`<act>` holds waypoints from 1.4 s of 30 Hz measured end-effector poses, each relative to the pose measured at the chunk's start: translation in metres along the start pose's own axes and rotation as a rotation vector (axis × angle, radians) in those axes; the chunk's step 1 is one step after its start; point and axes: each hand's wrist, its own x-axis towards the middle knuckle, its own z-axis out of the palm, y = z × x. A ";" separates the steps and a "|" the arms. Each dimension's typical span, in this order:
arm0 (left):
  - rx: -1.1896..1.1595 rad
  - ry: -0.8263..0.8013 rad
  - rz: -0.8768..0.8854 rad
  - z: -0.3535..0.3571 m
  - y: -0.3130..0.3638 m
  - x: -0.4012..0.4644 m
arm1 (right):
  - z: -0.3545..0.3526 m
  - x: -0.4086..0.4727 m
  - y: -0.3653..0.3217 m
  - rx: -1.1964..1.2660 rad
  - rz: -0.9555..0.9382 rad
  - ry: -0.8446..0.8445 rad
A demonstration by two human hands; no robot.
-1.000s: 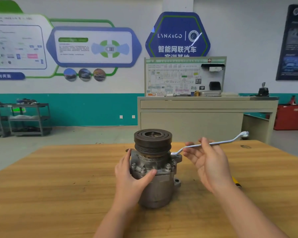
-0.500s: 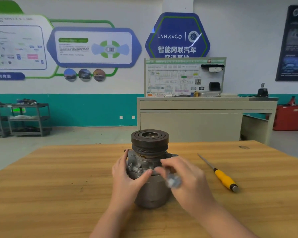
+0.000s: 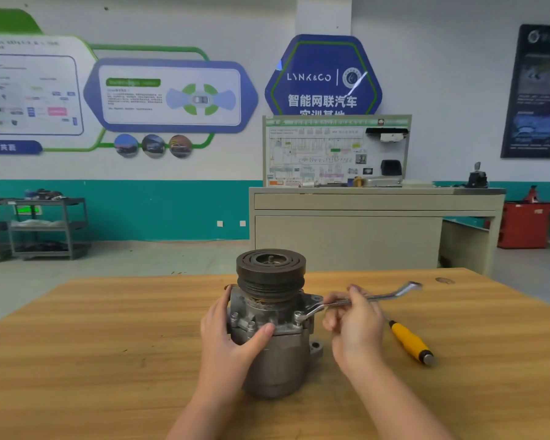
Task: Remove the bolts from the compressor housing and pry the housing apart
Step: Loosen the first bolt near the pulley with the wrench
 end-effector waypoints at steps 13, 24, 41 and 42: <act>-0.035 -0.003 0.009 -0.001 -0.006 0.002 | -0.015 -0.014 -0.026 -0.296 -0.330 -0.263; 0.038 -0.079 -0.037 -0.011 0.003 0.008 | -0.006 -0.036 -0.007 -0.670 -0.825 -0.383; 0.001 -0.059 -0.117 -0.008 0.004 0.008 | -0.016 -0.035 0.007 -0.648 -0.980 -0.503; -0.003 -0.058 -0.119 -0.008 0.005 0.008 | -0.017 -0.035 0.009 -0.536 -0.849 -0.467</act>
